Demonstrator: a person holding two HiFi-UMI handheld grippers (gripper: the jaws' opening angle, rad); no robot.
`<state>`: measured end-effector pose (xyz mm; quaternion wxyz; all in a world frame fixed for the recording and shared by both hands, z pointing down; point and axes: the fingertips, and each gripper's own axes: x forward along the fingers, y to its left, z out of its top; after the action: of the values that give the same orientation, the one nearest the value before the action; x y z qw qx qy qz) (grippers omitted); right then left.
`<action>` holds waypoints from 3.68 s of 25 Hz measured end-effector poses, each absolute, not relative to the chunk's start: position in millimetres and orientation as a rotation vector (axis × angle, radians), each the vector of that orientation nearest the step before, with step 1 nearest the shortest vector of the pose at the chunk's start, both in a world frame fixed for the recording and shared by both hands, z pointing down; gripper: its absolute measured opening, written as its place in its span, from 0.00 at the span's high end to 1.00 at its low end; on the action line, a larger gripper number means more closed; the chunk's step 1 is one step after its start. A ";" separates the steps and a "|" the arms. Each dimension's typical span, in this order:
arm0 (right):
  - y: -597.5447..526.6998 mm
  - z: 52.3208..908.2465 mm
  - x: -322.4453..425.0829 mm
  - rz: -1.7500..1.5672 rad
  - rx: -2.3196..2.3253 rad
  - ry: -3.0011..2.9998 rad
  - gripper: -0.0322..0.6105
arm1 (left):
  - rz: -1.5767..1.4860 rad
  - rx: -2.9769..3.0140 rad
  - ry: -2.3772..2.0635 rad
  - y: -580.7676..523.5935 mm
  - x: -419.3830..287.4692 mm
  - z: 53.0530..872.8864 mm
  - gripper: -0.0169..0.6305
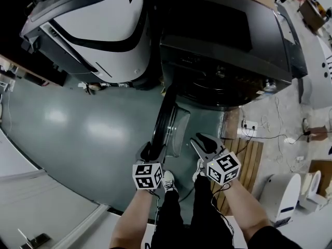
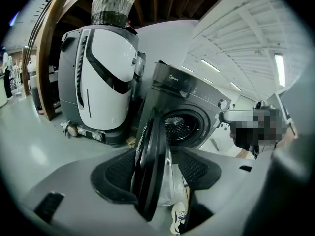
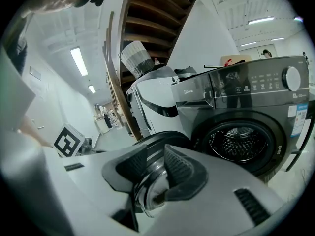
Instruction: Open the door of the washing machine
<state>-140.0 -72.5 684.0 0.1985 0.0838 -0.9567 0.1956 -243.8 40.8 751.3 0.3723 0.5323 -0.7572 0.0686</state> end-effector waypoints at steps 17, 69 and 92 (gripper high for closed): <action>-14.7 654.3 -234.0 0.489 0.165 -2.704 0.79 | 0.184 1.369 -1.997 78.2 -332.6 724.4 0.56; -56.4 466.0 98.4 0.400 0.760 -2.726 0.92 | 0.171 2.072 -1.721 25.2 -10.3 467.1 0.95; -84.2 477.4 134.5 0.435 0.573 -2.756 0.92 | 0.147 1.917 -1.865 5.5 34.4 473.7 0.94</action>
<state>134.5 -84.2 477.4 0.1460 0.1990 -0.9572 0.1509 34.4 5.5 473.7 0.2292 0.6967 -0.6777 0.0533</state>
